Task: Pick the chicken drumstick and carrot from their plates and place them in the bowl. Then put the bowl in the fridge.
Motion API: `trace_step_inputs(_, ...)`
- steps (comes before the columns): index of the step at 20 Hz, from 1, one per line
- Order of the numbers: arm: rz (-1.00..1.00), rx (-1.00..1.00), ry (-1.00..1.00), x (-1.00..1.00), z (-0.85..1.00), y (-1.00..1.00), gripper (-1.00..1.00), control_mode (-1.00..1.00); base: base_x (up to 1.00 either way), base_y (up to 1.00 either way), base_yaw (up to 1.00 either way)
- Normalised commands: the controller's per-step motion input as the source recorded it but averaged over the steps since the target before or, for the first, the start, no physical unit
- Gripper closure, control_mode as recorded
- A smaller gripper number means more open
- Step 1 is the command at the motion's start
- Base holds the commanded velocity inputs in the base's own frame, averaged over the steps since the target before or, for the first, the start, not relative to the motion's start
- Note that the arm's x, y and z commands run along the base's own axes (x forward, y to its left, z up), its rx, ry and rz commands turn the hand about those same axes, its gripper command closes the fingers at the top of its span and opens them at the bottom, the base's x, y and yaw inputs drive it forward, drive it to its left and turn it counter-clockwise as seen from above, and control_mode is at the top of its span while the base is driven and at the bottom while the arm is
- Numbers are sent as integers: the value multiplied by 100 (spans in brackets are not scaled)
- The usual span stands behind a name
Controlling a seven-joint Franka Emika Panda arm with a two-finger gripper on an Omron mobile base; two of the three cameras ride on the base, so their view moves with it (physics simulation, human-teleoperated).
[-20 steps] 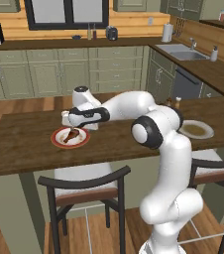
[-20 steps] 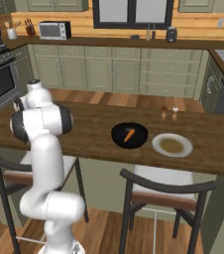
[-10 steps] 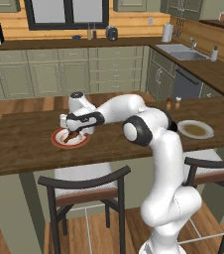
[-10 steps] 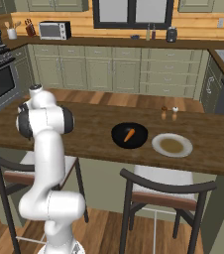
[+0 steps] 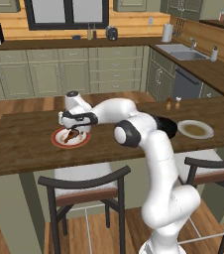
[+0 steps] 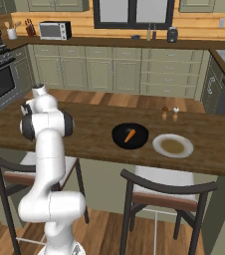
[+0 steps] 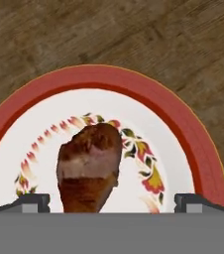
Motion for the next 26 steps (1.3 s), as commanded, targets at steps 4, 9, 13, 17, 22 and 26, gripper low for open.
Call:
trace_step_inputs(4,-6,0,4,39,-33,7,-100,-100,0,0,0)
trace_step_inputs(9,-3,0,3,20,-31,7,-100,-100,0,0,0)
trace_step_inputs(13,-2,0,2,0,-28,1,-100,-100,0,0,0)
trace_step_inputs(17,-2,0,4,0,-31,0,100,-100,0,0,0)
trace_step_inputs(22,-1,0,2,-20,-31,-8,100,-100,0,0,0)
trace_step_inputs(26,1,5,-1,-71,16,-39,100,-100,0,0,0)
